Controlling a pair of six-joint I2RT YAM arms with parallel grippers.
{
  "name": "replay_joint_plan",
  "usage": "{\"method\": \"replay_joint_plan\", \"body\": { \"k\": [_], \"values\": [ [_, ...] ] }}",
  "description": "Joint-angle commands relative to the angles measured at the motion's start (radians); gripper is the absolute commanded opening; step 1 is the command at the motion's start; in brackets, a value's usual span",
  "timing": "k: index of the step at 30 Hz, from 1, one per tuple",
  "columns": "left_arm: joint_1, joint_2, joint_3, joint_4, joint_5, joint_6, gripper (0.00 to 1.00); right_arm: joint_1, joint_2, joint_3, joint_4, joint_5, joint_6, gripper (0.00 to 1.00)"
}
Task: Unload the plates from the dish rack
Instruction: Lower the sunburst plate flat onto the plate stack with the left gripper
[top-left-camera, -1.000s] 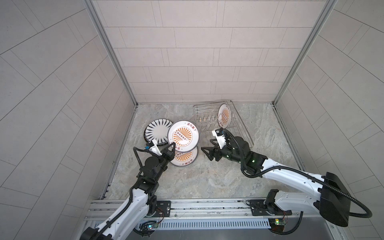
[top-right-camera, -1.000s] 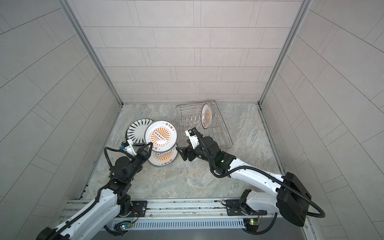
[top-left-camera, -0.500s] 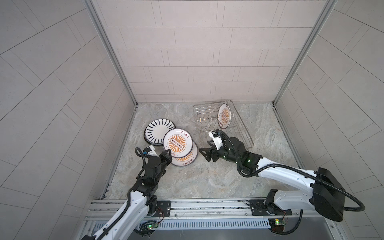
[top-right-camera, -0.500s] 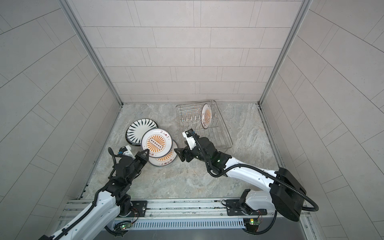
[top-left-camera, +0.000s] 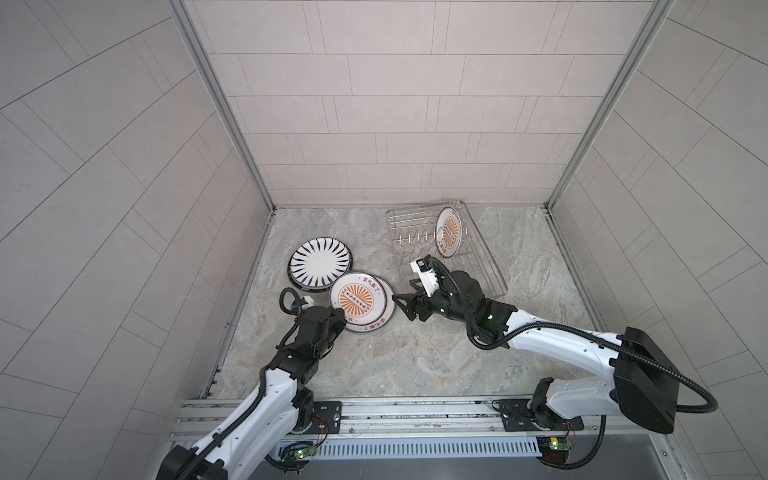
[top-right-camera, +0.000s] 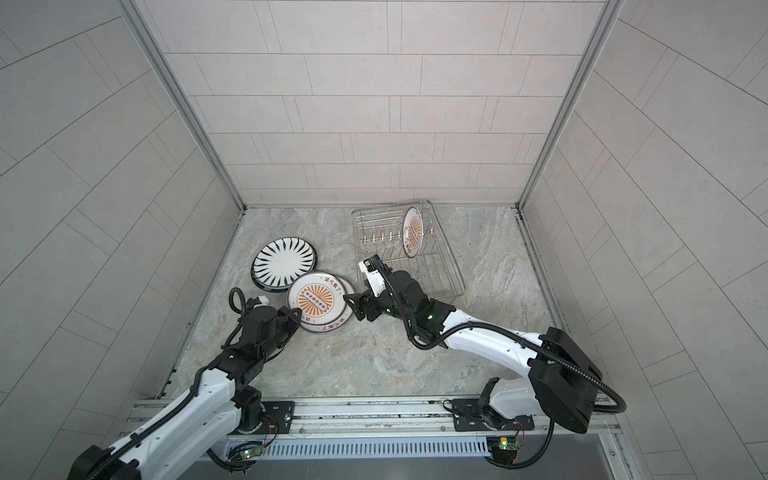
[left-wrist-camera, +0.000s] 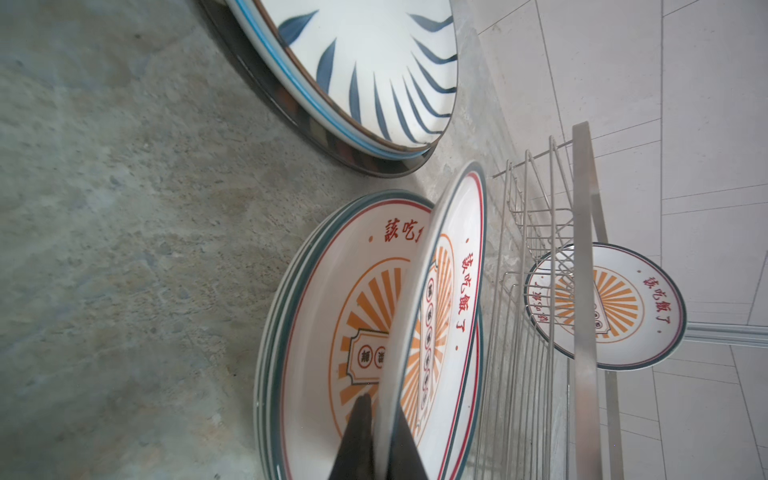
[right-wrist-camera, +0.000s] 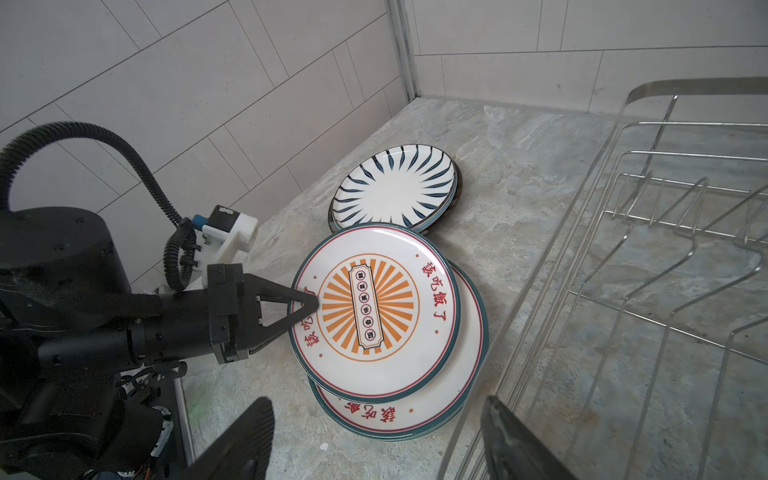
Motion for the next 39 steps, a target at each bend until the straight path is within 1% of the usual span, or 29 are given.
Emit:
{"method": "replay_joint_plan", "body": {
  "k": [1,7,8,12,17,19,24,31,39],
  "values": [
    [0.003,0.018,0.04,0.028,0.004,-0.024,0.0,0.009,0.004,0.022,-0.009,0.011,-0.013,0.8],
    [0.001,0.031,0.049,0.007,0.001,-0.024,0.0,0.01,0.024,0.045,-0.036,0.011,-0.02,0.8],
    [0.0,0.06,0.05,0.002,0.001,-0.024,0.02,0.01,0.027,0.047,-0.038,0.012,-0.02,0.8],
    [0.001,0.081,0.062,-0.011,0.003,-0.013,0.12,0.01,0.038,0.055,-0.041,0.014,-0.018,0.8],
    [0.001,0.107,0.068,-0.006,0.009,-0.003,0.16,0.012,0.045,0.059,-0.046,0.016,-0.015,0.8],
    [0.001,0.115,0.072,-0.012,-0.004,0.0,0.2,0.012,0.046,0.057,-0.046,0.018,-0.015,0.8],
    [0.0,0.117,0.067,-0.009,-0.008,0.002,0.29,0.012,0.048,0.056,-0.048,0.03,-0.015,0.79],
    [0.001,0.093,0.062,-0.023,-0.041,0.007,0.41,0.012,0.054,0.056,-0.047,0.032,-0.012,0.79],
    [0.0,0.066,0.055,-0.041,-0.061,0.01,0.46,0.012,0.059,0.056,-0.049,0.044,-0.01,0.79]
  ]
}}
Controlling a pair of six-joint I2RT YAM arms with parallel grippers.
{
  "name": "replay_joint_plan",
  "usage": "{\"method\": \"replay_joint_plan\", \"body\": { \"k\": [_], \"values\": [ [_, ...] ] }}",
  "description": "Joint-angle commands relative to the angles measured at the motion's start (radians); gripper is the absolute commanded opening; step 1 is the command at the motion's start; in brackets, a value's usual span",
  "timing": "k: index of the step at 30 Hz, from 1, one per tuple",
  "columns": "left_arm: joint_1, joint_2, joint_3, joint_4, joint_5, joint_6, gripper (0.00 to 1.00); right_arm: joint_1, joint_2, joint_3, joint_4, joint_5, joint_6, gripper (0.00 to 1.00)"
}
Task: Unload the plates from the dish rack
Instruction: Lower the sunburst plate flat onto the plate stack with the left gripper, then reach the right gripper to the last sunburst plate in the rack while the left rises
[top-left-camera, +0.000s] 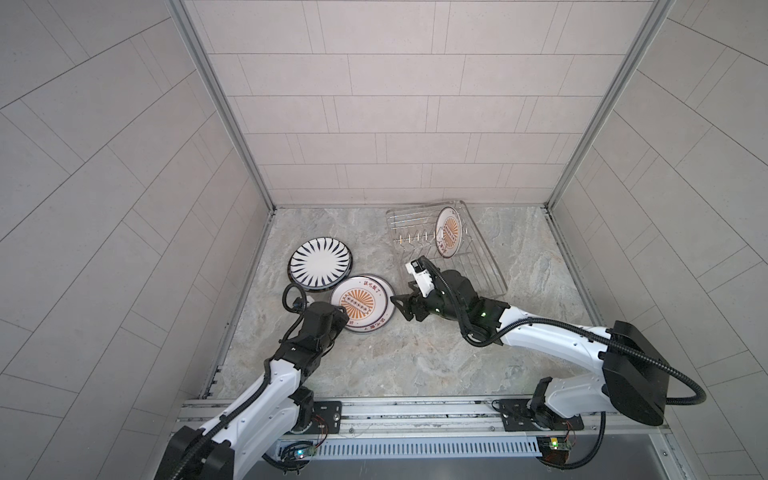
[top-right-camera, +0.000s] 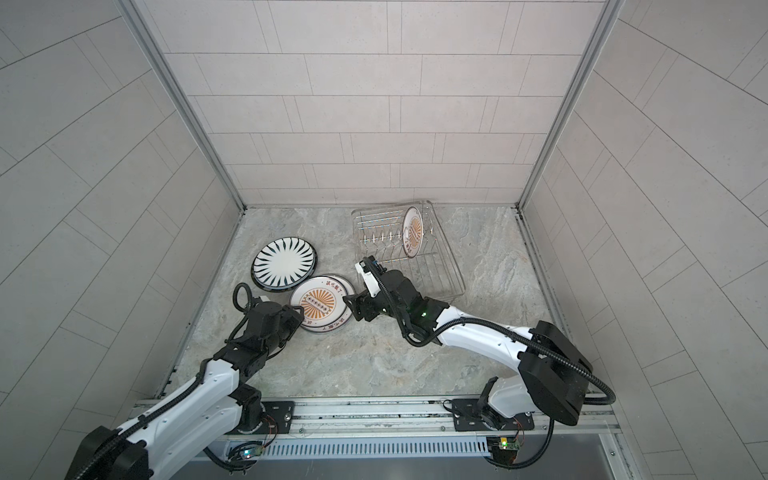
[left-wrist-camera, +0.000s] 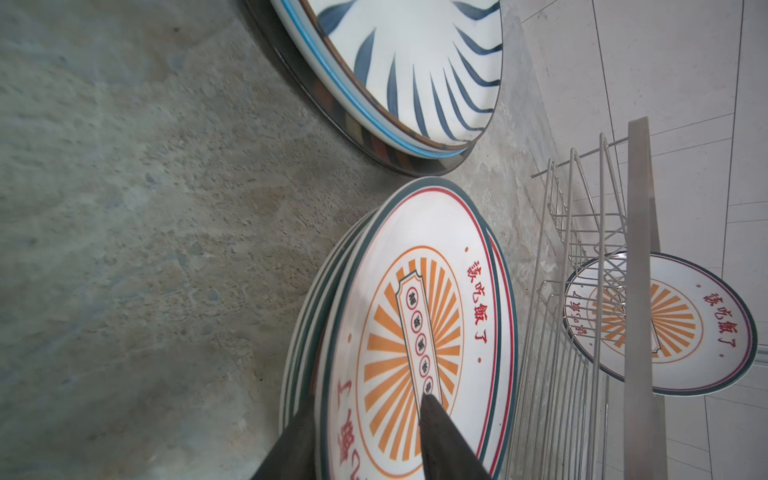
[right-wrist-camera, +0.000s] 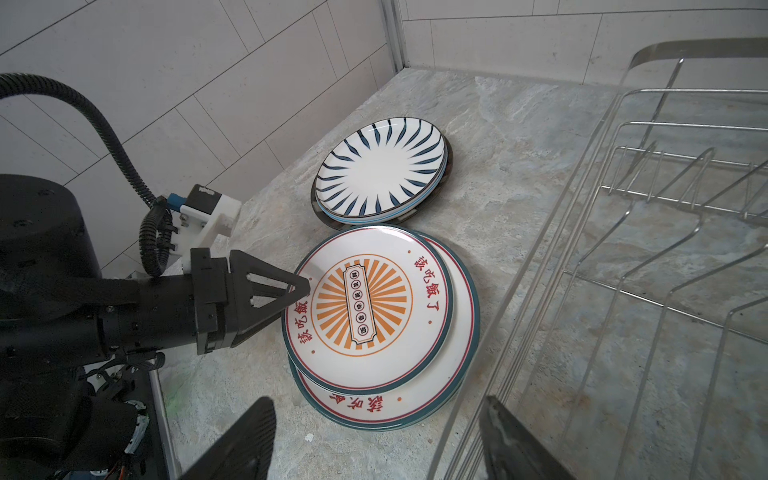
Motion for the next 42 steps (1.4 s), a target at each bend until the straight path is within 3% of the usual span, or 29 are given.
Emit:
{"method": "replay_joint_plan", "body": {
  "k": [1,5,13,22,33,34,36,39,42],
  "values": [
    [0.0,-0.019,0.014,-0.009,-0.032,0.009,0.46,0.007,0.002,0.024,0.004,0.015,-0.003,0.79],
    [0.0,-0.027,0.013,-0.009,-0.029,0.014,0.55,0.007,0.005,0.024,0.003,0.017,-0.002,0.79],
    [0.0,-0.037,0.008,-0.009,-0.038,0.017,0.56,0.007,0.006,0.022,0.003,0.027,0.0,0.79],
    [-0.001,-0.038,-0.003,-0.002,-0.042,0.017,0.43,0.007,-0.006,0.013,0.013,0.047,0.006,0.79],
    [-0.007,-0.052,-0.008,0.02,-0.05,0.023,0.43,0.007,-0.02,0.004,0.016,0.07,0.01,0.78],
    [-0.007,-0.076,-0.009,0.027,-0.048,0.032,0.48,0.007,-0.027,-0.002,0.018,0.082,0.01,0.78],
    [-0.007,-0.104,-0.023,0.105,-0.012,0.083,0.75,0.006,-0.057,-0.018,0.023,0.112,0.009,0.78],
    [-0.008,-0.155,-0.062,0.27,0.093,0.155,0.97,0.004,-0.112,-0.038,0.016,0.174,0.0,0.79],
    [-0.009,-0.193,-0.082,0.381,0.179,0.213,1.0,-0.007,-0.159,-0.045,-0.011,0.253,-0.009,0.82]
  ]
}}
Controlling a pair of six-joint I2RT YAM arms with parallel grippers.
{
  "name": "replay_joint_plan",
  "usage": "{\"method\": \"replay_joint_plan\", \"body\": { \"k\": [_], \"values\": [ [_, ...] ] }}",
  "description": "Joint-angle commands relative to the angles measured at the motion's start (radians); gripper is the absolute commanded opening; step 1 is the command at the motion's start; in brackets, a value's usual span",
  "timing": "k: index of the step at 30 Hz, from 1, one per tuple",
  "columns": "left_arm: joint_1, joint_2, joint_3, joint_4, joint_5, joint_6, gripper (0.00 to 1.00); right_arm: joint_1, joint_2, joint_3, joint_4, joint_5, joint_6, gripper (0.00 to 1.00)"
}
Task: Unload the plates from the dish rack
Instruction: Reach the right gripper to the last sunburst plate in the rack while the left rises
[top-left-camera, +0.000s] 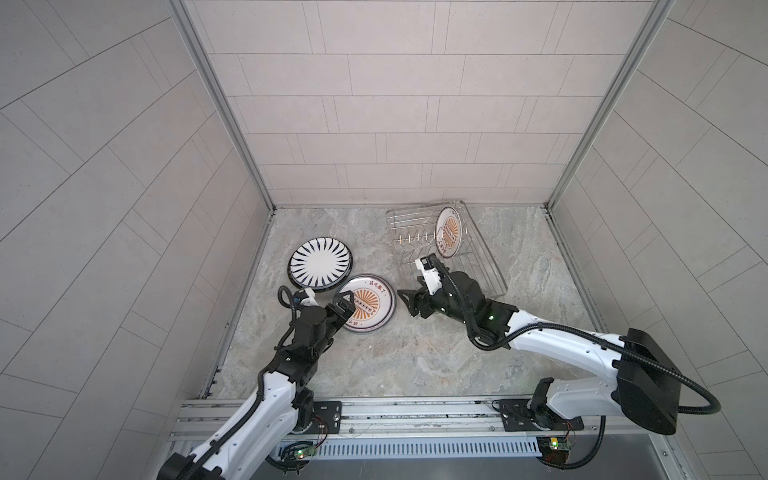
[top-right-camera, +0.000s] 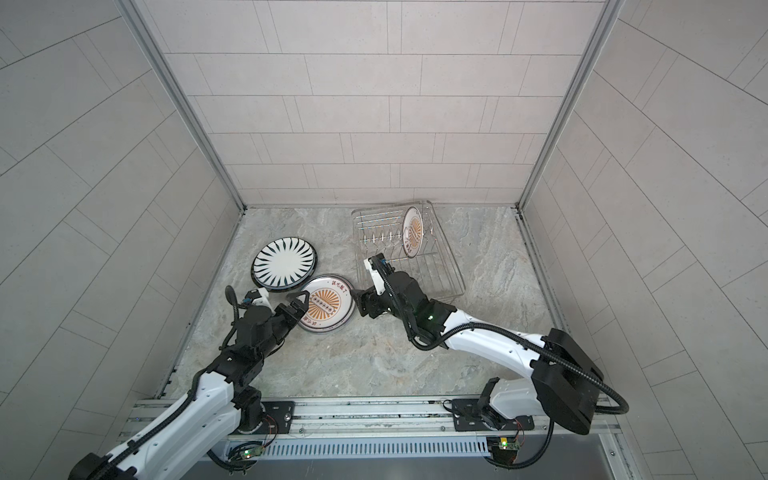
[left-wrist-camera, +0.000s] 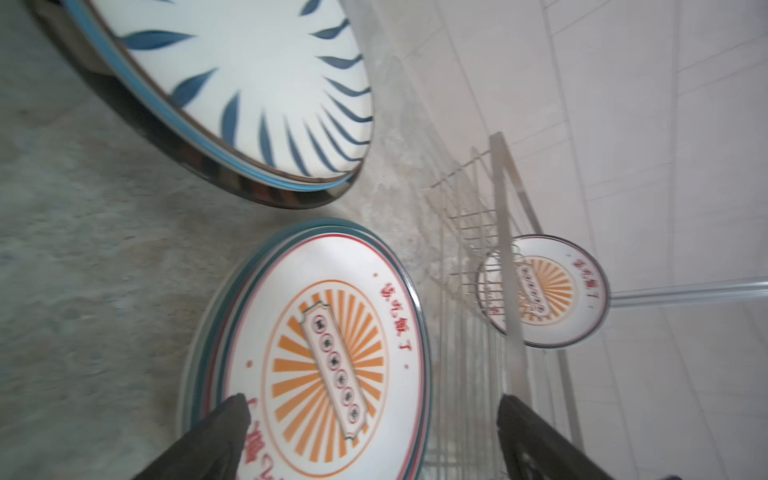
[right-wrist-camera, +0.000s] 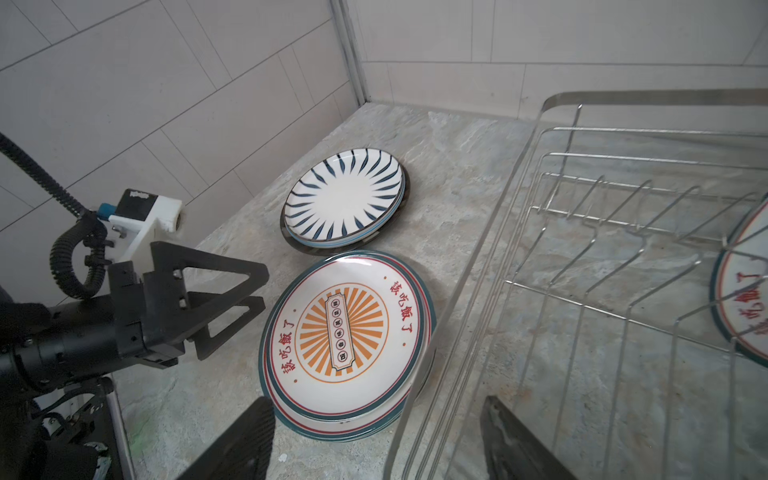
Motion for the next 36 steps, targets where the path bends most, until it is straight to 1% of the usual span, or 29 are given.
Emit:
{"method": "replay_joint_plan", "body": {
  "k": [1,2,3,4,5,6,8,11,14,15,16,20,28,33,36],
  "values": [
    [-0.007,-0.04,-0.019,0.189,0.111,0.107,1.0,-0.014,-0.068,-0.005,-0.015,0.121,-0.013,0.83],
    [-0.009,-0.044,-0.016,0.211,0.141,0.133,1.0,-0.027,-0.077,-0.001,-0.029,0.14,-0.013,0.84],
    [-0.013,-0.046,-0.015,0.237,0.168,0.157,1.0,-0.045,-0.081,0.004,-0.043,0.158,-0.008,0.9],
    [-0.018,-0.043,-0.014,0.258,0.185,0.172,1.0,-0.063,-0.082,0.012,-0.054,0.162,-0.005,0.94],
    [-0.029,-0.037,-0.013,0.287,0.205,0.191,1.0,-0.089,-0.078,0.025,-0.072,0.154,-0.003,0.95],
    [-0.044,-0.026,-0.008,0.308,0.214,0.213,1.0,-0.117,-0.07,0.042,-0.092,0.14,0.001,0.95],
    [-0.078,0.002,0.02,0.296,0.213,0.249,1.0,-0.172,-0.051,0.069,-0.122,0.116,0.015,0.95],
    [-0.133,0.061,0.05,0.32,0.204,0.295,1.0,-0.244,-0.024,0.105,-0.154,0.106,0.016,0.95],
    [-0.164,0.108,0.063,0.367,0.192,0.314,1.0,-0.31,0.001,0.121,-0.146,0.117,0.009,0.95],
    [-0.172,0.109,0.071,0.372,0.19,0.317,1.0,-0.332,0.01,0.127,-0.142,0.112,0.011,0.95],
    [-0.181,0.14,0.081,0.372,0.186,0.336,1.0,-0.355,0.02,0.135,-0.142,0.103,0.013,0.95],
    [-0.213,0.177,0.115,0.373,0.166,0.378,1.0,-0.421,0.078,0.187,-0.16,0.08,0.017,0.94],
    [-0.233,0.215,0.129,0.376,0.174,0.398,1.0,-0.479,0.191,0.279,-0.199,0.111,0.021,0.9],
    [-0.239,0.206,0.129,0.373,0.156,0.405,1.0,-0.503,0.283,0.365,-0.237,0.111,0.014,0.84],
    [-0.247,0.213,0.129,0.376,0.16,0.41,1.0,-0.507,0.338,0.426,-0.269,0.117,0.003,0.75]
  ]
}}
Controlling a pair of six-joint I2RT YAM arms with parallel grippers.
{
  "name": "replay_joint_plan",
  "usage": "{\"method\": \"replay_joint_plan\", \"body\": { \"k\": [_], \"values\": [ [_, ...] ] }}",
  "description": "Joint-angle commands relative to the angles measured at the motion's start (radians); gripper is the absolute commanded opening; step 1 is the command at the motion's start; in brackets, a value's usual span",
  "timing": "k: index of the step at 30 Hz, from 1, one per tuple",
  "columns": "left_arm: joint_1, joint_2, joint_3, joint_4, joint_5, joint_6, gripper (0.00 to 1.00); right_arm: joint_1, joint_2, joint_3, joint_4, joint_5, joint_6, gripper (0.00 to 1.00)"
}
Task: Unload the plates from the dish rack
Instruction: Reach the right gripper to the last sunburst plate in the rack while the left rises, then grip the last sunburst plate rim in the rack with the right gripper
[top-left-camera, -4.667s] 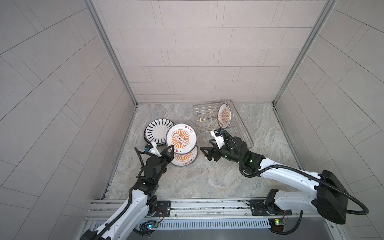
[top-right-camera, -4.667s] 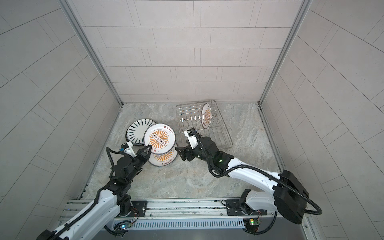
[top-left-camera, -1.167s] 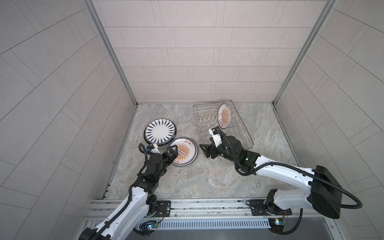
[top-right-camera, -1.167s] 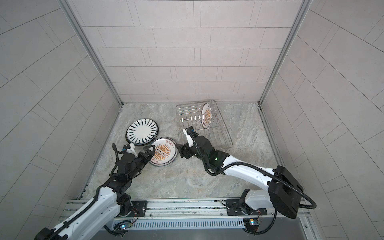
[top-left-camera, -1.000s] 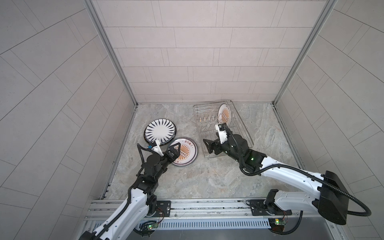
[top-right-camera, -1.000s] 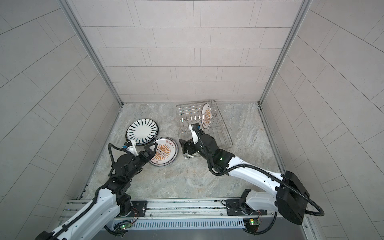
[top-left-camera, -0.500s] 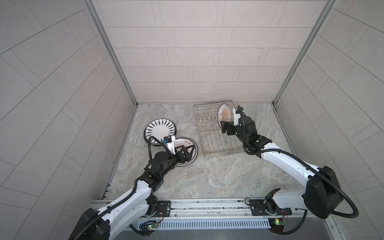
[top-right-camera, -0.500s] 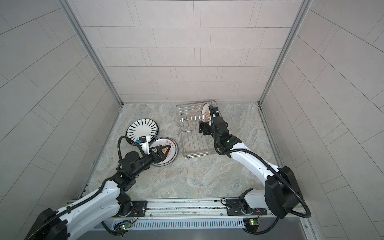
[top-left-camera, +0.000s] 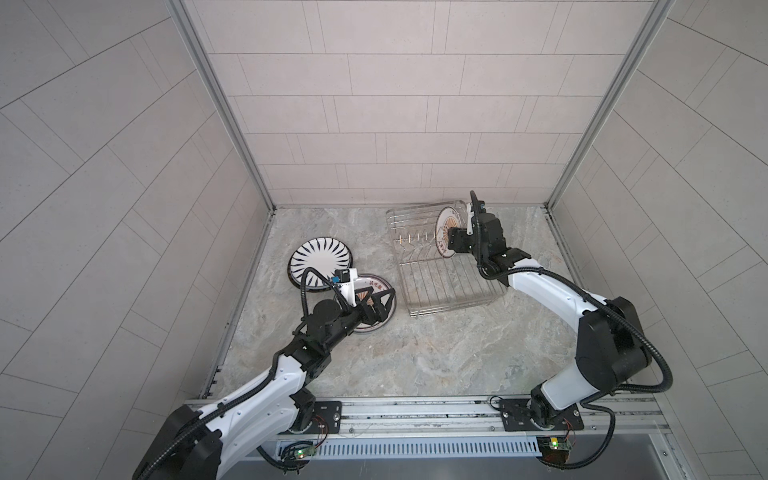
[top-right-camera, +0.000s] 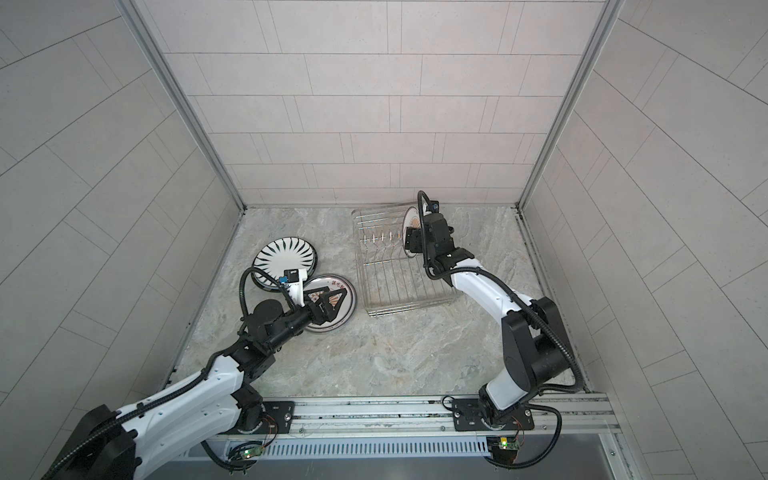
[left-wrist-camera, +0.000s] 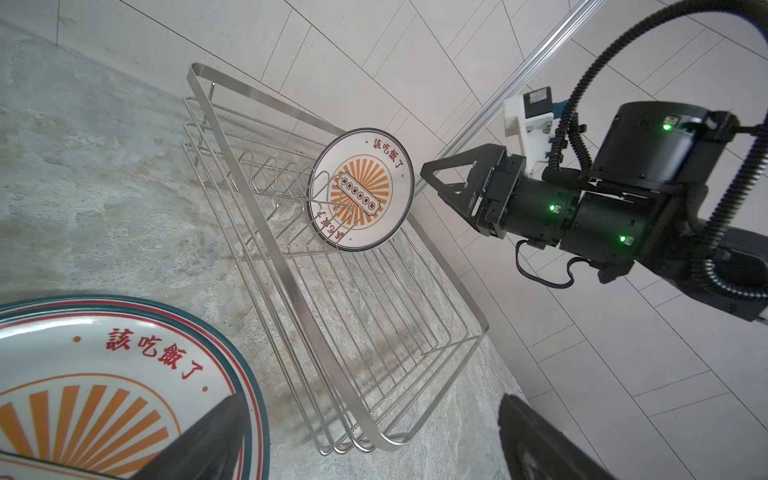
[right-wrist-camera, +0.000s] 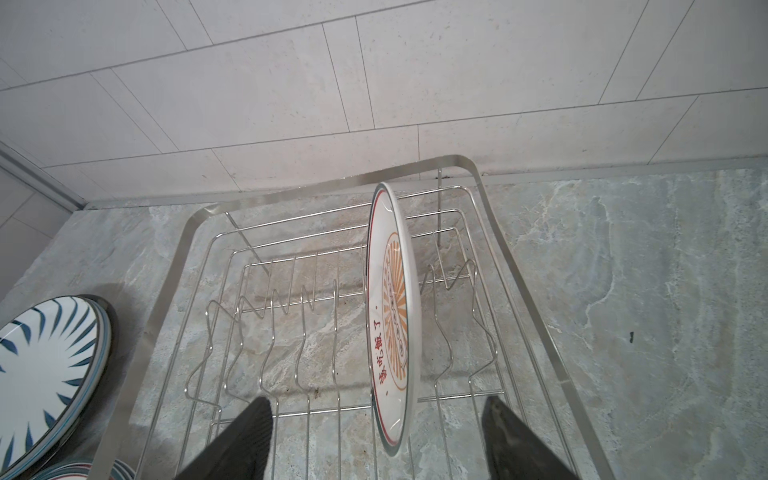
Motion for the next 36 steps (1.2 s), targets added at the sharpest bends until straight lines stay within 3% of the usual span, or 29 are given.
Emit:
{"method": "replay_joint_plan", "body": {
  "k": [1,12,18,27,36],
  "values": [
    [-0.012,0.003,0.025,0.033,-0.008,0.026,1.0,-0.006,0.044,0.065,-0.05,0.028,-0.01,0.73],
    [-0.035,0.095,0.069,0.111,0.004,0.025,1.0,-0.001,0.201,0.218,-0.137,0.185,-0.034,0.44],
    [-0.048,0.174,0.081,0.161,0.029,0.002,1.0,0.009,0.254,0.266,-0.154,0.211,-0.047,0.32],
    [-0.059,0.173,0.07,0.171,0.006,0.006,1.0,0.038,0.294,0.308,-0.171,0.33,-0.059,0.26],
    [-0.061,0.153,0.041,0.188,-0.007,0.003,1.0,0.051,0.333,0.344,-0.192,0.346,-0.052,0.17]
  ]
}}
